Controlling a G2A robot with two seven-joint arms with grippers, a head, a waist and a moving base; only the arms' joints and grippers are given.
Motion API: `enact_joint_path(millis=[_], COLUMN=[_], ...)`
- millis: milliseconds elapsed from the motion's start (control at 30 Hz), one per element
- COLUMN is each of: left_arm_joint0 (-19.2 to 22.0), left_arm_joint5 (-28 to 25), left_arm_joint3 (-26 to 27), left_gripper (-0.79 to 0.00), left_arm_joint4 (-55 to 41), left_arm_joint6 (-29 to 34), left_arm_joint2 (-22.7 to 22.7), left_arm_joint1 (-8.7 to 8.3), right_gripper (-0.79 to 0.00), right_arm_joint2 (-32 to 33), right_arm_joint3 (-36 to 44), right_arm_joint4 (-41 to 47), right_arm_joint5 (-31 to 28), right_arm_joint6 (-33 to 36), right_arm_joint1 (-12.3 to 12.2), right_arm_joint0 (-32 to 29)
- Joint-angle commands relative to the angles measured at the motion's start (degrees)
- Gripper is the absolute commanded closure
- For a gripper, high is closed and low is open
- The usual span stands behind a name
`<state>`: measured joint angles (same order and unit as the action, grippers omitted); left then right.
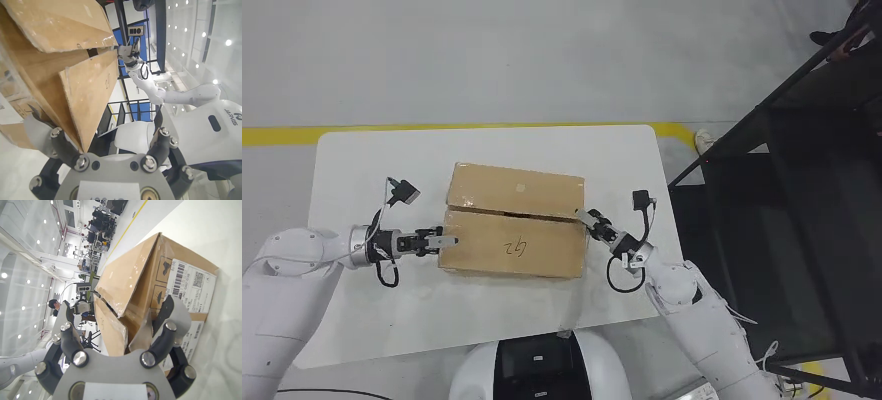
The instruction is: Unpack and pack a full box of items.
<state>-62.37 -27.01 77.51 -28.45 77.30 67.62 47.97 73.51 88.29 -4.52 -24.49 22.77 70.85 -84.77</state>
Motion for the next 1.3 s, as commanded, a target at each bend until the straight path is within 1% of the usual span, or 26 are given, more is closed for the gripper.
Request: enact_joint_path(millis=[0,200,300,433,533,600,767,867,1267], left_arm_joint0=[-0.17,-0.06,0.29,0.87,1.20,1.28,1.34,1.43,2.11], left_arm_joint5=[0.22,1.68,1.57,0.40,-1.27,-2.96,-8.11,-9.58,-11.50], left_arm_joint3=[0.53,1.74,1.71,1.42,0.84,0.16,-2.32,-2.88,-3.97], left_gripper=[-0.785,-0.785,-0.785,-0.785,-0.785,-0.785,-0.785,-0.785,-0.785], left_arm_joint4=[-0.07,0.07,0.16,-2.04,-5.12,-6.93,-9.80,-10.92,-9.06], left_arm_joint6=[0.21,1.67,1.56,0.39,-1.28,-2.98,-8.13,-9.61,-11.52], left_arm_joint2=[-0.23,-2.26,-3.55,-4.61,-4.22,-3.61,-2.07,-2.29,-4.19], left_arm_joint1=[-0.63,-2.14,-2.74,-3.33,-3.72,-3.92,-4.03,-3.86,-3.44], right_gripper=[-0.785,-0.785,-0.785,-0.785,-0.785,-0.785,-0.785,-0.785,-0.785], right_arm_joint2=[0.46,2.86,4.20,6.04,7.39,7.98,9.17,9.44,6.21], right_arm_joint3=[-0.02,0.84,1.22,2.26,4.07,5.61,8.93,9.30,6.47], right_arm_joint4=[-0.76,-1.49,-1.44,-1.11,-0.39,1.70,9.21,9.33,5.35], right_arm_joint5=[-0.42,-1.85,-1.95,-2.50,-3.96,-5.36,-7.87,-7.94,-5.65], right_arm_joint6=[-0.29,-1.33,-0.94,-0.78,0.21,2.35,13.36,16.98,14.26], right_arm_joint1=[-0.10,-0.53,-0.80,-1.15,-1.47,-1.71,-2.64,-3.06,-3.02], right_arm_joint0=[0.14,-0.33,-0.70,-1.64,-3.12,-4.50,-7.72,-8.42,-6.79])
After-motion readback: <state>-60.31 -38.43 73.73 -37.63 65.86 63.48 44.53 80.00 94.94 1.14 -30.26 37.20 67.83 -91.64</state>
